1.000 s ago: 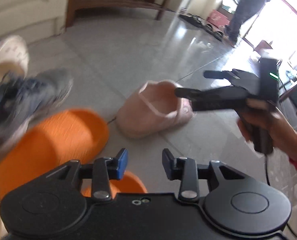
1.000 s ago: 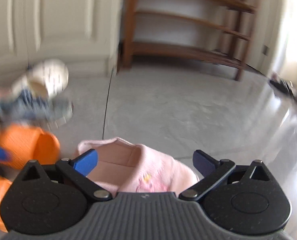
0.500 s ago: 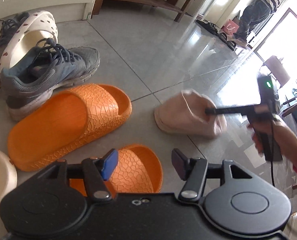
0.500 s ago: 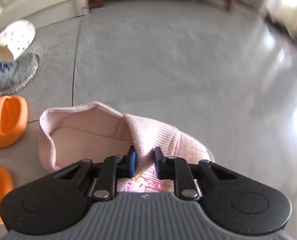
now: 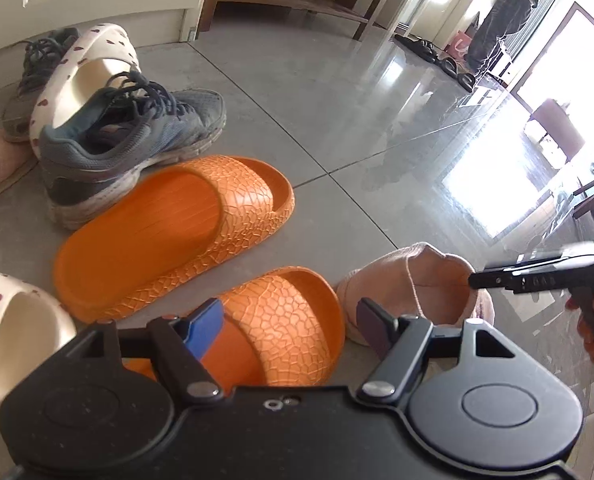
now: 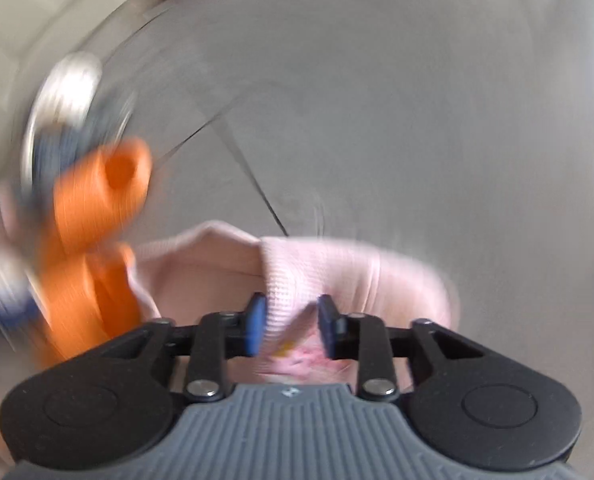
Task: Organize scattered shoes
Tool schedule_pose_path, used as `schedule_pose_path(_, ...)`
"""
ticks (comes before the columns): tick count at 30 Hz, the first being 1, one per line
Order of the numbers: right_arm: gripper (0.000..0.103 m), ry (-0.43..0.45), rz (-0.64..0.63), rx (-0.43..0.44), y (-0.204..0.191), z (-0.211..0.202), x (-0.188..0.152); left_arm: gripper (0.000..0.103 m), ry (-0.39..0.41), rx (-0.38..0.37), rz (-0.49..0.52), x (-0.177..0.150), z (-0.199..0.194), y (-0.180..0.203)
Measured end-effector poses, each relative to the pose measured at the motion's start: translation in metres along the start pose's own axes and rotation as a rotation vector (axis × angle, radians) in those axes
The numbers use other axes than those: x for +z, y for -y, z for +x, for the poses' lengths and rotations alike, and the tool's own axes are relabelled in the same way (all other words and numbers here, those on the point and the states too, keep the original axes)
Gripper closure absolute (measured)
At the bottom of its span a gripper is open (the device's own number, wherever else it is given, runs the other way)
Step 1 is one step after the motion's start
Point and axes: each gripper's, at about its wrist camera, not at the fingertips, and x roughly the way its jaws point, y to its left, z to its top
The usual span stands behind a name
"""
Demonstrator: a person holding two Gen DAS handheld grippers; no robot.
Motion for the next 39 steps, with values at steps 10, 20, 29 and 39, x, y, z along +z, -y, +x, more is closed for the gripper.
schedule_pose_path(10,0.073,-0.006,-0.733,0.014,-0.071,0.052,0.022,0.027,0.007,0.015,-0.009,-0.007,-0.015,0.002)
schedule_pose_path(20,0.091,-0.020,-0.060,-0.032,0.022,0.074,0.064,0.024,-0.041,0.045,0.025,-0.030,-0.018,0.003)
schedule_pose_path(29,0.044,0.221,-0.081,-0.177,-0.009,0.014,0.038,0.022,0.037,0.229,-0.146,-0.034,-0.044,-0.051)
schedule_pose_path(39,0.044,0.320,-0.071,0.211,-0.096,0.000,0.035,0.022,0.185,0.470,-0.176,-0.008,-0.080,-0.099)
